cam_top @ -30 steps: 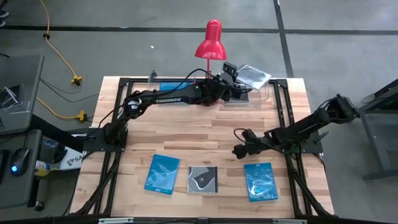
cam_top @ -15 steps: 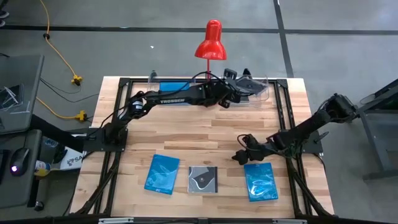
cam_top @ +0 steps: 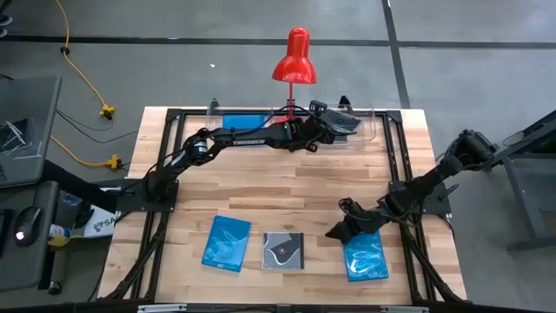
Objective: Pick & place jewel cases by type
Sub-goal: Put the right black cd case into the right transparent bin
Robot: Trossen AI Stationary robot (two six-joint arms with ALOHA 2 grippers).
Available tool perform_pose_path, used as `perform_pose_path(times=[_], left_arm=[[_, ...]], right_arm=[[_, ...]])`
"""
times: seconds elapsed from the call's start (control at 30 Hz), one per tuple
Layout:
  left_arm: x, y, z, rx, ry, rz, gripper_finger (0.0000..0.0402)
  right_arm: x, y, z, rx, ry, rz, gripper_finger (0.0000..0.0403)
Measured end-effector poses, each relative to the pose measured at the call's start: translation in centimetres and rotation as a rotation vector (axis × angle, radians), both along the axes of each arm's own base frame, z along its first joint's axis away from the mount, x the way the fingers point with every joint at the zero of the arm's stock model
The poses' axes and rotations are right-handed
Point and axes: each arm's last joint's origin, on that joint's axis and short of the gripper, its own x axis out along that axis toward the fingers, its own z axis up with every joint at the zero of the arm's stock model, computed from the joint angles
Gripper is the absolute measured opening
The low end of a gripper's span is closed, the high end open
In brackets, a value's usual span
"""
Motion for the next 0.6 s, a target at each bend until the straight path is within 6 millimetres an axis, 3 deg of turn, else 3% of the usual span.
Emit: perform_pose_path(times=[0.6], left_arm=[[1.8, 1.0, -5.7, 0.12, 0.038, 0.148, 0.0024]], right_arm=[[-1.2, 1.9, 0.2, 0.026, -0.024, 0.02, 0.0247]])
